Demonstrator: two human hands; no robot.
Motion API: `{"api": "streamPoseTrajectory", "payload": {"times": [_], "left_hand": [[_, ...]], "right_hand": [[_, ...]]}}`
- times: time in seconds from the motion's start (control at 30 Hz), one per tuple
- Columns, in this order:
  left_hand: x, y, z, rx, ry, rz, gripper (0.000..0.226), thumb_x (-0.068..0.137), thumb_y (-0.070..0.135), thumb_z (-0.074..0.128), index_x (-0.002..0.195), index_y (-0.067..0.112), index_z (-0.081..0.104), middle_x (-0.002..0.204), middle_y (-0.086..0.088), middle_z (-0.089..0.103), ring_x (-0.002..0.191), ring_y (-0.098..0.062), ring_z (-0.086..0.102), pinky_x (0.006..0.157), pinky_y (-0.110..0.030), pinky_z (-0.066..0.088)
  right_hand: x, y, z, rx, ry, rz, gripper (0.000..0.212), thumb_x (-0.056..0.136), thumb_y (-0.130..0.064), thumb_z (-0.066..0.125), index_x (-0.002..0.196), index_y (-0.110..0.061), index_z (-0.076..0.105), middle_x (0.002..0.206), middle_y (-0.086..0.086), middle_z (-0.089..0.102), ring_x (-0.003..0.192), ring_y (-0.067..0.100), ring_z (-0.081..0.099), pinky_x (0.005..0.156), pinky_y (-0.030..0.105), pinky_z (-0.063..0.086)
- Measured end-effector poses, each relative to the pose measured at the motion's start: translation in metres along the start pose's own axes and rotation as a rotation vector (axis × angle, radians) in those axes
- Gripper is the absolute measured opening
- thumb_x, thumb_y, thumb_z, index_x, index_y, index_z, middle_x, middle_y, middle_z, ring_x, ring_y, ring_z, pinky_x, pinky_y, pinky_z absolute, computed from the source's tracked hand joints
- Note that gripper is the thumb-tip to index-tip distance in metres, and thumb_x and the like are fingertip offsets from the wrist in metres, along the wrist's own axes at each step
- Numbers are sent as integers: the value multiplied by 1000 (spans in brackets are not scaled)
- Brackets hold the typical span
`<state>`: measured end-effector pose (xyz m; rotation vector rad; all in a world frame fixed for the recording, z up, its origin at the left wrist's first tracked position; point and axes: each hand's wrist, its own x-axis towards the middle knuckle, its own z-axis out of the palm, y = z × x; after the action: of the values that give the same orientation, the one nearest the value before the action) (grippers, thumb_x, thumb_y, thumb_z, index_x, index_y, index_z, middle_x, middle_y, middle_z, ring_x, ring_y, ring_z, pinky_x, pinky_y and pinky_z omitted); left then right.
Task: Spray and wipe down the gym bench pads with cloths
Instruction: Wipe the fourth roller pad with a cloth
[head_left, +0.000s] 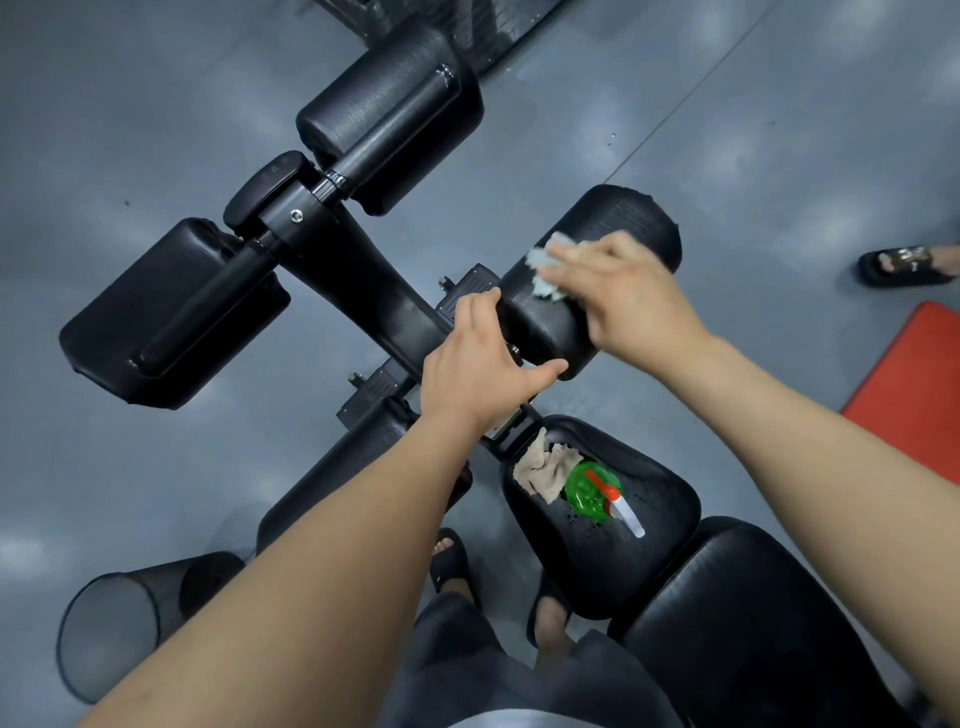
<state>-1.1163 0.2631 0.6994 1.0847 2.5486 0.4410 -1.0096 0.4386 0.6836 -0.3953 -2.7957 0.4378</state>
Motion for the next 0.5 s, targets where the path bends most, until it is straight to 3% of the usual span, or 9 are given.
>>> {"api": "streamPoseTrajectory", "payload": {"times": [0.13,0.23,0.37,0.5], "left_hand": [[-1,0,0,-3,1,-12,105,70,79,67,149,23,28,149,11,35,119,-14,59,90,-41,51],[-1,1,-1,-13,8,-23,94,70,76,67,140,24,33,141,11,41,108,-17,63,79,-37,48],[-1,2,0,-24,22,-19,86,70,75,67,134,26,36,132,12,44,99,-17,65,75,-36,48],[-1,0,-1,-22,14,-11,104,69,78,69,148,26,27,149,11,36,118,-14,59,90,-39,50]], "right_hand": [[7,-10,5,-11,68,156,53,84,-4,51,132,-20,65,140,-6,62,108,32,52,91,53,49],[-6,-42,14,49,14,12,51,87,-17,41,131,-17,67,139,-4,63,108,30,53,91,47,50],[-2,-42,6,24,-47,-79,47,86,-16,59,132,-24,67,140,-8,62,103,27,54,94,45,46],[19,-5,-4,-28,-1,157,56,87,-7,55,136,-31,63,143,-11,59,105,28,48,100,45,41]]}}
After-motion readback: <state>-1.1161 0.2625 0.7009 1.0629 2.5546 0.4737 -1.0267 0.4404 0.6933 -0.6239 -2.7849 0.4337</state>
